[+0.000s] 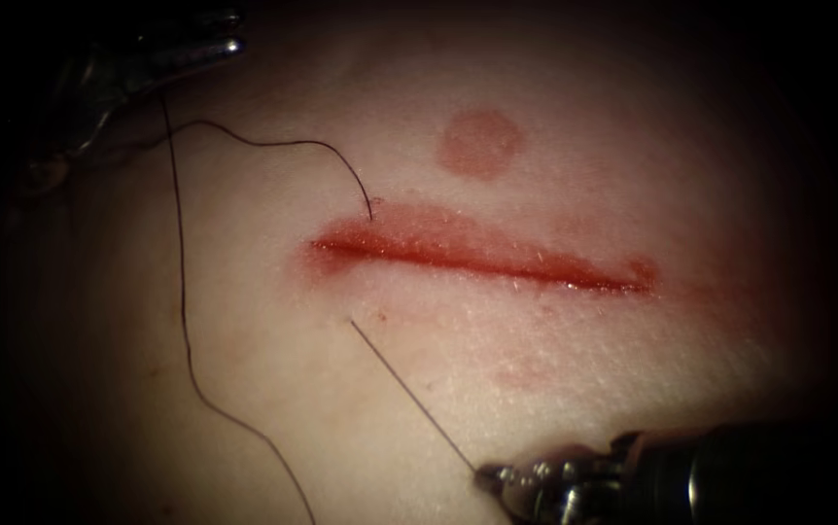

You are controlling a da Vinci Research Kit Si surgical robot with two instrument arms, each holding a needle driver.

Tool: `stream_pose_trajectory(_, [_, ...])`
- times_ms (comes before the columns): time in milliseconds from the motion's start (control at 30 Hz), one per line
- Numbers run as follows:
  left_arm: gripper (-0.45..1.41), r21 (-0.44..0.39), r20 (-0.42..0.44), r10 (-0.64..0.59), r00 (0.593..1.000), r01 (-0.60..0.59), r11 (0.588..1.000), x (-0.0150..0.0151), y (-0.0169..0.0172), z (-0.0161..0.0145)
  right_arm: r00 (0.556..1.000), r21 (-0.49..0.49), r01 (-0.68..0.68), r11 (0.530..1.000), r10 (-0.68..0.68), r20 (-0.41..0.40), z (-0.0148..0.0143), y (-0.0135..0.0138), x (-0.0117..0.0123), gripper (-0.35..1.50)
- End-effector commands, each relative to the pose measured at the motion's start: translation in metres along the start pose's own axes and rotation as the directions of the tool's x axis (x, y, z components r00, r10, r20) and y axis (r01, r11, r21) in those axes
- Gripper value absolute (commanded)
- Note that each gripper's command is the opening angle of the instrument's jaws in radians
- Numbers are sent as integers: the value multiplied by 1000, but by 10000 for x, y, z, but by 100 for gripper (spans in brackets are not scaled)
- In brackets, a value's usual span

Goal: Wound Closure
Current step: With the right gripper pull the suture through until only the tail remains.

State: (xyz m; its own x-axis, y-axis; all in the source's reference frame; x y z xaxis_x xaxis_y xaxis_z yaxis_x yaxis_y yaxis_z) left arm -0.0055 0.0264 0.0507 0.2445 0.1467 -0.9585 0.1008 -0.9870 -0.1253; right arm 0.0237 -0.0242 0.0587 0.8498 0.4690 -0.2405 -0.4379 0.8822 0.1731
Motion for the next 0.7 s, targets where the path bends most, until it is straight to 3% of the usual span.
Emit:
stream_pose_trajectory(33, [-35, -1, -1, 0, 1000, 0, 1000, -8, -2, 3, 1000, 5, -3, 1000, 3, 16, -22, -17, -23, -35])
stream_pose_trajectory(200, [-35, 0, -1, 1, 1000, -1, 1000, -8, -2, 4, 999, -36, -32, 999, 33, 28, -68, -27, -50, -35])
stream_pose_trajectory(467, [-35, -2, 2, -4, 1000, 4, 1000, -9, -2, 4, 999, -20, -35, 999, 35, 24, -61, -30, -53, -35])
stream_pose_trajectory(700, [-35, -4, 1, -5, 1000, 5, 1000, -11, -3, 2, 999, -9, -17, 1000, 17, 28, -77, -32, -78, -35])
